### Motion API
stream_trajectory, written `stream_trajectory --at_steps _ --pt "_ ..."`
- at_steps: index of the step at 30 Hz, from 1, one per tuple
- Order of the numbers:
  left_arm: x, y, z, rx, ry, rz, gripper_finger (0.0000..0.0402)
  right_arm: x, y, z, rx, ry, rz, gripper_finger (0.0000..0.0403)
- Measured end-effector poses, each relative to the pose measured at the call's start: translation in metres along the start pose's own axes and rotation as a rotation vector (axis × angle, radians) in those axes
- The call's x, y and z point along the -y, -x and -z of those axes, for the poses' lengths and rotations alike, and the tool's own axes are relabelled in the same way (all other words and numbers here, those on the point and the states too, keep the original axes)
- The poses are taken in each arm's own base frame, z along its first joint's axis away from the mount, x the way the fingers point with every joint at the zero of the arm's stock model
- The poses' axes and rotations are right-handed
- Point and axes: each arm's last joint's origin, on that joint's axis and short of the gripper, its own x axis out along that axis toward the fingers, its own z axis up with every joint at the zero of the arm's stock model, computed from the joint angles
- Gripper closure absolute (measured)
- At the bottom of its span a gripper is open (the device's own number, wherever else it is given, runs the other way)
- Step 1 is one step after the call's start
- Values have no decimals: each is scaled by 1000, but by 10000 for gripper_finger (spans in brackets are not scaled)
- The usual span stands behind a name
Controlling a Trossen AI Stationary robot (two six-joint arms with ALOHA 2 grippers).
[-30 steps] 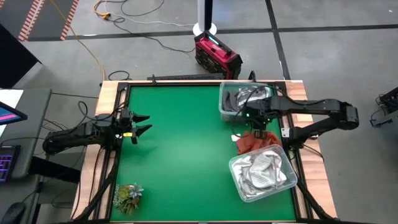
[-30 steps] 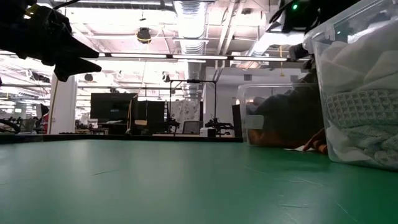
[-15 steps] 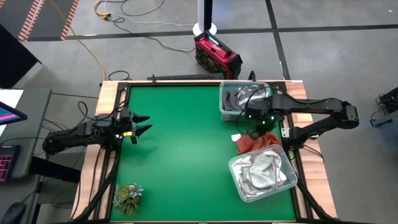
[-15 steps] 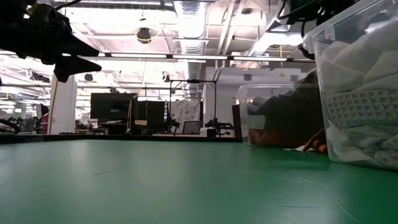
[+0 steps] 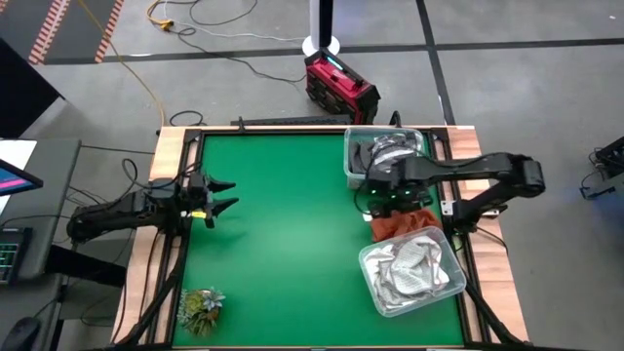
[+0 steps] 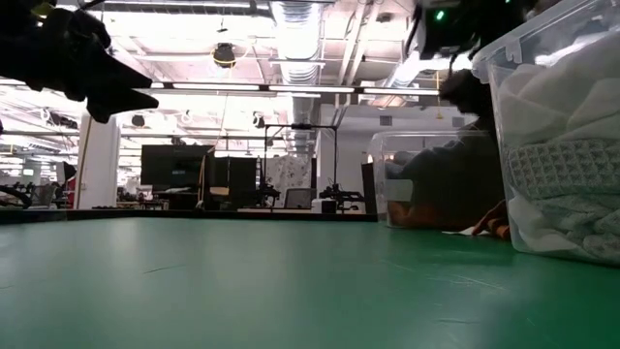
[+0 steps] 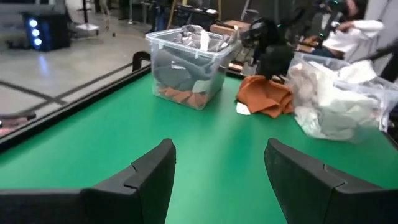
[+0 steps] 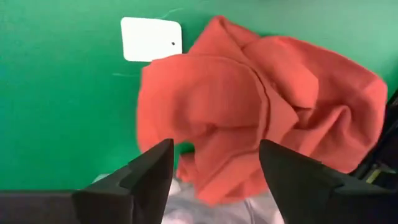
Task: Sort towels by color in basket
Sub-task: Put the orange towel into the top transparent bin
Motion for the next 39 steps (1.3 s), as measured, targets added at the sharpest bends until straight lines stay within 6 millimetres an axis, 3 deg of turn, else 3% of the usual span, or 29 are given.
stream_trajectory --at_steps 6,15,25,29,35,39 --pt "2 -5 5 30 -40 84 166 -26 -30 -2 -18 4 41 121" --pt "2 -10 16 15 -51 112 166 -37 -57 -2 -57 -42 148 121" --pt "5 -10 17 -1 -86 209 166 -60 -90 -10 -117 -30 80 128" --pt "5 -10 18 -8 -94 236 166 -63 -100 -10 -141 -31 107 183" --pt "5 -10 18 -11 -131 236 166 -63 -101 -7 -137 -12 122 362" --pt "5 -10 18 -10 -134 235 166 -64 -89 -7 -107 -5 87 376"
